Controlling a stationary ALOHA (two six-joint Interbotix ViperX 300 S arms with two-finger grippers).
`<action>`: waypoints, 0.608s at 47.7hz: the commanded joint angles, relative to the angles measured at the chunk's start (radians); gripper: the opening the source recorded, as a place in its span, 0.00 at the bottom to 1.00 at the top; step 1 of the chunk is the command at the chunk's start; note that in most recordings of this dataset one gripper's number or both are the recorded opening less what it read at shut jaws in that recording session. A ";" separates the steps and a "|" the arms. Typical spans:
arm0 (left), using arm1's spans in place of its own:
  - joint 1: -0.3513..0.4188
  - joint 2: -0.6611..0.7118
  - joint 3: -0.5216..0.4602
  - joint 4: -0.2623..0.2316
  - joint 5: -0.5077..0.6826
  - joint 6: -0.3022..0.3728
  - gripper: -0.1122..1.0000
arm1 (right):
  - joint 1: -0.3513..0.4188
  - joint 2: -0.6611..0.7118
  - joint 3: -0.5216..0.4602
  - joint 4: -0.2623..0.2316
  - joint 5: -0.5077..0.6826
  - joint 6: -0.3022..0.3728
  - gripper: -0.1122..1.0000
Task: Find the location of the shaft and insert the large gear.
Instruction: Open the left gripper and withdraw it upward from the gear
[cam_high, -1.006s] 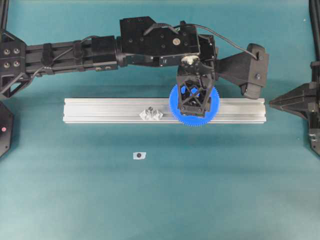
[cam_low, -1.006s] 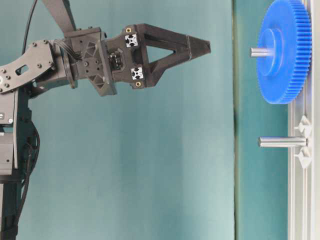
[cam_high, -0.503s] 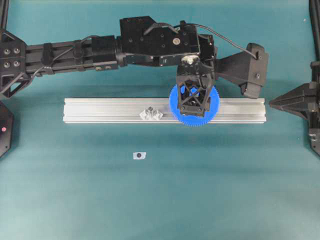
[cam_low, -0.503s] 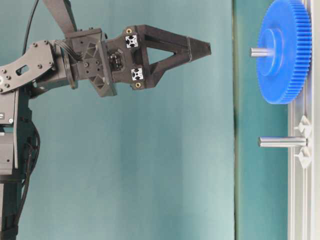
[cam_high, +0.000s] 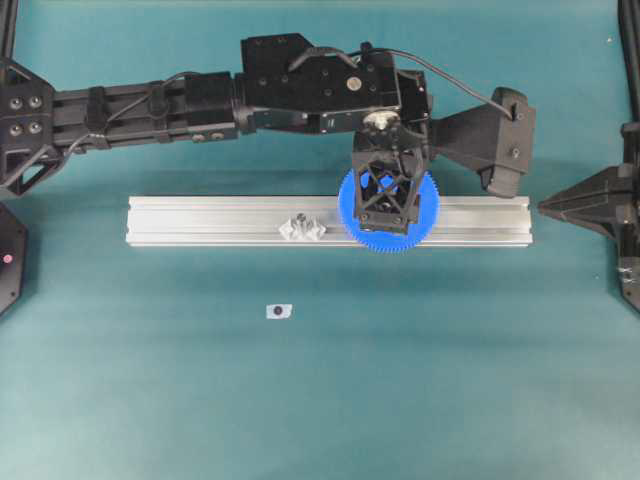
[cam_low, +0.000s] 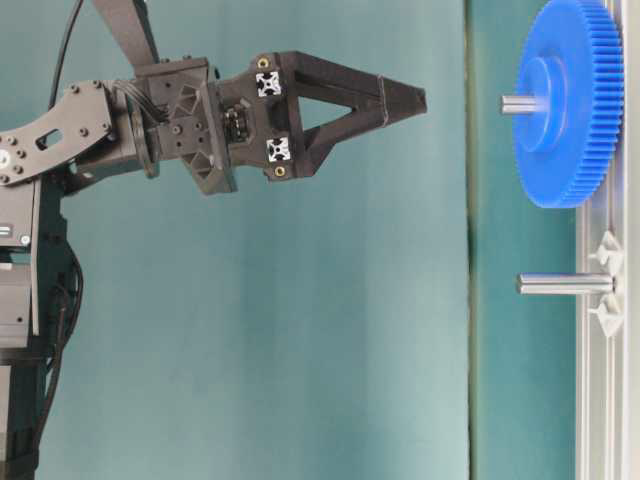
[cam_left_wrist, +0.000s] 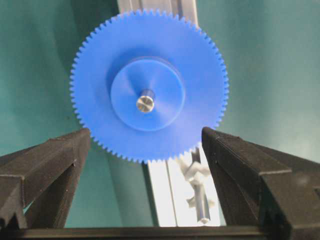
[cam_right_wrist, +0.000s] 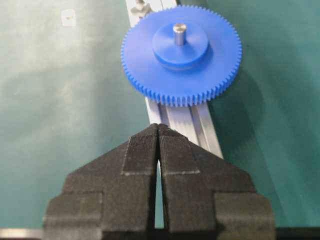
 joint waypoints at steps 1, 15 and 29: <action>0.000 -0.021 -0.026 0.002 -0.002 -0.002 0.92 | -0.003 0.008 -0.023 -0.002 -0.005 0.008 0.09; 0.000 -0.011 -0.026 0.002 -0.003 -0.002 0.92 | -0.003 0.008 -0.021 -0.002 -0.005 0.008 0.09; 0.000 -0.009 -0.029 0.002 -0.003 -0.002 0.92 | -0.003 0.008 -0.023 -0.002 -0.006 0.008 0.09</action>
